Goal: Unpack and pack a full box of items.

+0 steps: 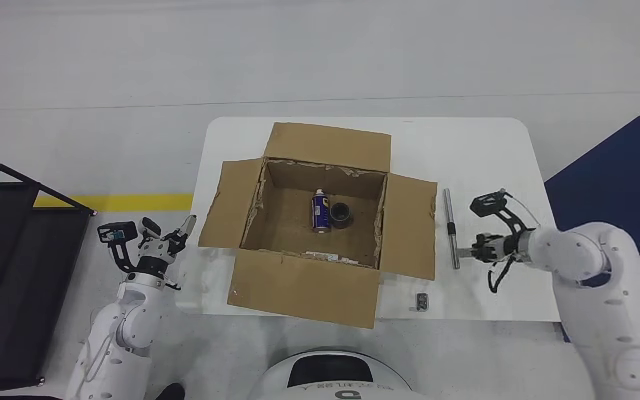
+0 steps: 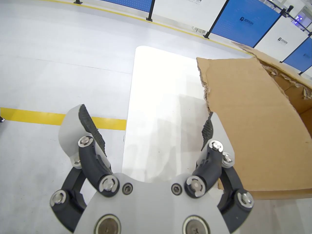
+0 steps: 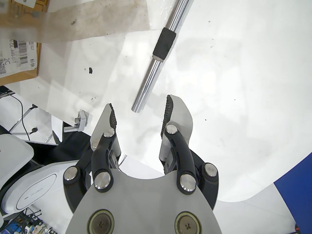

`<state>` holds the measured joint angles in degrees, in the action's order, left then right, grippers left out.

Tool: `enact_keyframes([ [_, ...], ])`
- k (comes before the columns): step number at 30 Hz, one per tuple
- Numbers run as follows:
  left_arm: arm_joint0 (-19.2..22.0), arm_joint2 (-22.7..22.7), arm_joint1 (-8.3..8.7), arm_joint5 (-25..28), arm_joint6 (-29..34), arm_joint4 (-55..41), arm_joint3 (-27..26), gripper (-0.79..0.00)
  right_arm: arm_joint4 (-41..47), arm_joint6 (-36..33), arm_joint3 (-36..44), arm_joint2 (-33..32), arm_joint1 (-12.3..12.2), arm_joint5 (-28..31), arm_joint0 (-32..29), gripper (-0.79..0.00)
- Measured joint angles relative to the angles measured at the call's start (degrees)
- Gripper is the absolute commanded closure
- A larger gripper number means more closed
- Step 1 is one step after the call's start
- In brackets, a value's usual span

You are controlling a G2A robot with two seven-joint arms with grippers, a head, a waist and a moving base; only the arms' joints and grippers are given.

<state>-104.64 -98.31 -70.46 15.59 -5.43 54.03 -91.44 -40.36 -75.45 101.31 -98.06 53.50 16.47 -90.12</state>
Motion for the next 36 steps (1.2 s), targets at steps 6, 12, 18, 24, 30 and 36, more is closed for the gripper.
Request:
enact_keyframes([
  [6,0.0,0.0,0.00,0.0,0.0,0.0,0.0,-0.785,0.1,6.5,0.8,-0.3,0.2,-1.5,-1.0,-0.785],
  [12,0.0,0.0,0.00,0.0,0.0,0.0,0.0,-0.785,0.1,5.9,0.8,-0.3,0.2,-1.5,-0.9,-0.785],
  [18,0.0,0.0,0.00,0.0,0.0,0.0,0.0,-0.785,-1.3,6.9,2.0,0.3,0.0,3.5,-2.6,-0.785],
  [24,0.0,0.0,0.00,0.0,0.0,0.0,0.0,-0.785,4.3,9.7,2.1,-6.5,-0.8,12.1,-6.9,-0.751],
  [30,0.0,0.0,0.00,0.0,0.0,0.0,0.0,-0.785,-6.2,18.1,4.6,-1.5,-0.3,6.0,-7.8,-0.723],
  [36,0.0,0.0,0.00,0.0,0.0,0.0,0.0,-0.785,-18.3,22.3,1.8,9.1,0.7,-4.3,-3.7,-0.665],
])
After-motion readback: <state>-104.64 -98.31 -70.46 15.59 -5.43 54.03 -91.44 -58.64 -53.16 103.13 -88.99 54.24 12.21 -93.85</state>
